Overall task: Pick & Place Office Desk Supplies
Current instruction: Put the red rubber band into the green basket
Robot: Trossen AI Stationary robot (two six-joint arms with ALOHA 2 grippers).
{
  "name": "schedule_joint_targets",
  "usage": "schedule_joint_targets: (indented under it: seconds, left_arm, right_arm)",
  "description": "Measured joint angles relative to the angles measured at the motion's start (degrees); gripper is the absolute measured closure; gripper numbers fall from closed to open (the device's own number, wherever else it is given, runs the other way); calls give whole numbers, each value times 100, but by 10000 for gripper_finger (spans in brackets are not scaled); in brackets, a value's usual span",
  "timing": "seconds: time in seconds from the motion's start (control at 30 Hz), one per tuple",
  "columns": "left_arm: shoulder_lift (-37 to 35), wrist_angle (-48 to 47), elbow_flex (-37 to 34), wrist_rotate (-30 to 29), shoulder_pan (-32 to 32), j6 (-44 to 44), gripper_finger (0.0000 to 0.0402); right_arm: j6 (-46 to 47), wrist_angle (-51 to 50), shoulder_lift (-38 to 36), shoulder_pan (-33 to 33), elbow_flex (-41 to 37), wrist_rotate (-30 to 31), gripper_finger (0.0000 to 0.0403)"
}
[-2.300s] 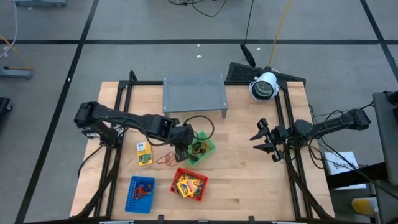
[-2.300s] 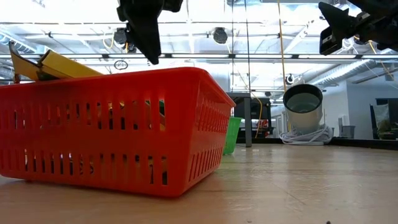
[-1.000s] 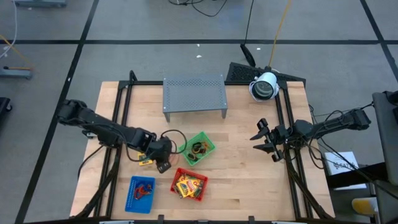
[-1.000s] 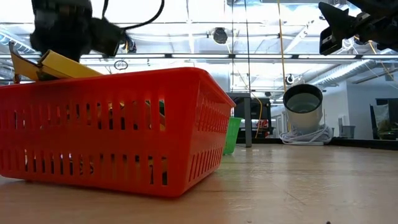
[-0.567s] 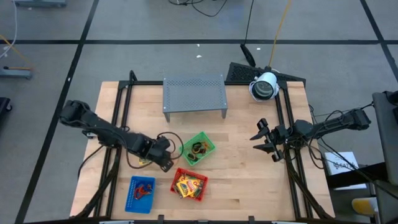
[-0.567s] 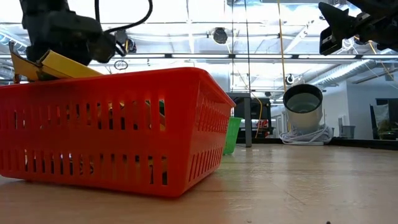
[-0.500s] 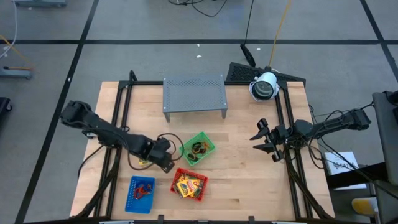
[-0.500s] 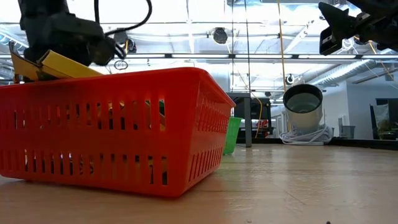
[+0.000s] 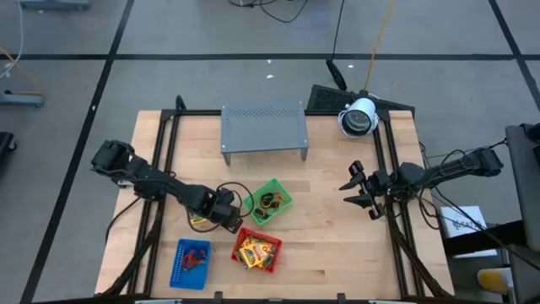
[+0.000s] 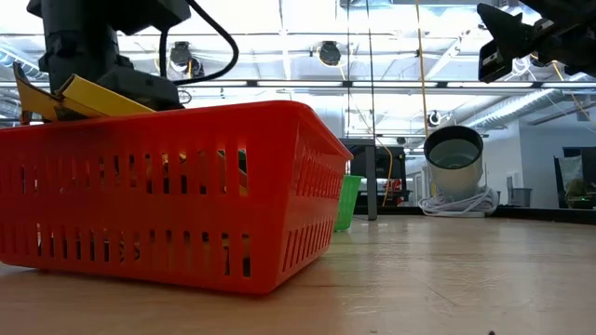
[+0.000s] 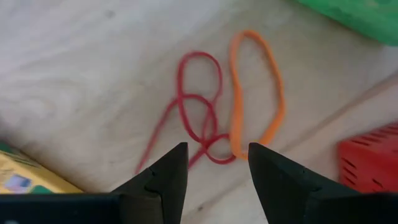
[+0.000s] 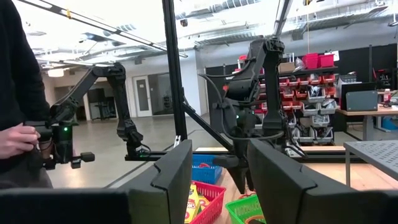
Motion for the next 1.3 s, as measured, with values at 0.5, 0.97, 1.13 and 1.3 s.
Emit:
schedule_joint_targets:
  seconds: [0.5, 0.97, 1.13, 1.3]
  left_arm:
    - [-2, -250, 0, -200, 269, 11, 227]
    - [354, 3, 17, 51, 269, 16, 227]
    - [424, 131, 28, 50, 257, 16, 227]
    - [430, 127, 26, -35, 254, -9, 227]
  right_arm:
    - [0, 0, 0, 0, 0, 0, 253]
    - [0, 0, -2, 0, 0, 0, 254]
    - [0, -4, 0, 1, 1, 0, 257]
    - [0, 1, -2, 1, 1, 0, 257]
